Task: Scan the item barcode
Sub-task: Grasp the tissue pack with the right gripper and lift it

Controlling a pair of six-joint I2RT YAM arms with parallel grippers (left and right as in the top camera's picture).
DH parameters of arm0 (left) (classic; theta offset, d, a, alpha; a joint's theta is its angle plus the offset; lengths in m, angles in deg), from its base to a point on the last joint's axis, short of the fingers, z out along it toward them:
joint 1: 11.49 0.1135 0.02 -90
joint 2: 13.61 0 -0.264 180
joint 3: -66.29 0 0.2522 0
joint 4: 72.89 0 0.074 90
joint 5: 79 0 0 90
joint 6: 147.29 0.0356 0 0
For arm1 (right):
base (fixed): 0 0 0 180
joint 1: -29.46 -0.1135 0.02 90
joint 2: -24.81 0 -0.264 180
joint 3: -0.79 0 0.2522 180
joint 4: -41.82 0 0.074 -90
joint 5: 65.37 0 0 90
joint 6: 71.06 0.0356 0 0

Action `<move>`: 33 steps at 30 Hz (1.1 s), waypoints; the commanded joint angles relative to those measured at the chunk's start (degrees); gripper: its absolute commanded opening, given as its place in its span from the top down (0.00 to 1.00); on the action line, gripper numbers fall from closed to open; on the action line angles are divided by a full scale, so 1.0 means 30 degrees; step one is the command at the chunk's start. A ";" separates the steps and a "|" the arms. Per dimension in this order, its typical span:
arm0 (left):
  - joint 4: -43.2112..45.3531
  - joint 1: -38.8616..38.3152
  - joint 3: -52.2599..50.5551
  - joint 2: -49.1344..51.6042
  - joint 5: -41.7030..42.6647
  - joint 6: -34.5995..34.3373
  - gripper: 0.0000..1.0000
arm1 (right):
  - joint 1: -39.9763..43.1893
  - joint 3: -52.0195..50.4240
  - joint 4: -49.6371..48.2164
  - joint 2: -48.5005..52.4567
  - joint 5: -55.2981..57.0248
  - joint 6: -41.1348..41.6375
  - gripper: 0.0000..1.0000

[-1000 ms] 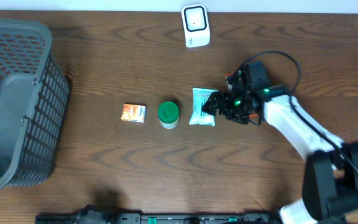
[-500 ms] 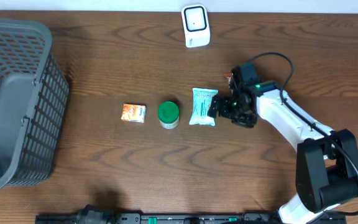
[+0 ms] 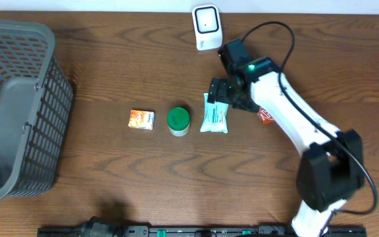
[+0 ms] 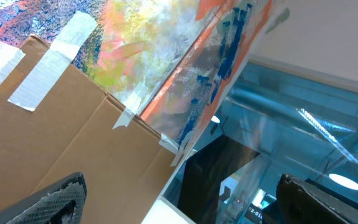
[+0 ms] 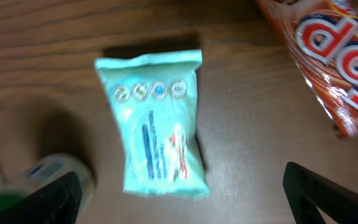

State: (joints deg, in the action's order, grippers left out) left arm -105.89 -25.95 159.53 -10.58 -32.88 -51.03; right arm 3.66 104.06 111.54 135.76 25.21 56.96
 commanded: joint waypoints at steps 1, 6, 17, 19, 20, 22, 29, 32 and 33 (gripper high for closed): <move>0.0087 0.0007 -0.0044 -0.0146 -0.0117 0.0335 0.02 | -0.0204 0.0670 0.0007 0.1617 0.0262 0.0554 0.01; 0.0087 0.0007 -0.0044 -0.0146 -0.0124 0.0335 0.02 | -0.0364 0.0699 -0.0962 0.2965 -0.1122 0.0772 0.01; 0.0087 0.0007 -0.0044 -0.0146 -0.0124 0.0335 0.02 | -0.1202 0.0699 -0.1508 0.3898 -0.0204 0.0882 0.01; 0.0087 0.0007 -0.0044 -0.0146 -0.0124 0.0335 0.02 | -0.1239 0.0699 -0.1515 0.4561 0.0219 0.0889 0.04; 0.0087 0.0007 -0.0044 -0.0146 -0.0117 0.0335 0.02 | -0.1209 0.0699 -0.1523 0.4721 0.0379 0.0889 0.07; 0.0087 0.0007 -0.0044 -0.0146 -0.0124 0.0335 0.02 | -0.1093 0.0699 -0.1559 0.5020 0.0984 0.0882 0.20; 0.0087 0.0007 -0.0044 -0.0146 -0.0124 0.0335 0.02 | -0.1180 0.0714 -0.1661 0.5056 0.1297 0.0845 0.50; 0.0087 0.0007 -0.0044 -0.0146 -0.0124 0.0335 0.02 | -0.1071 0.0933 -0.1654 0.5056 0.0160 -0.0321 0.64; 0.0087 0.0007 -0.0044 -0.0146 -0.0124 0.0335 0.02 | -0.0991 0.1071 -0.1574 0.5042 -0.0444 -0.1005 0.67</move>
State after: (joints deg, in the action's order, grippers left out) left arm -105.89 -25.95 159.53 -10.58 -32.88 -51.03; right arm 0.38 105.94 106.73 149.69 27.33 58.40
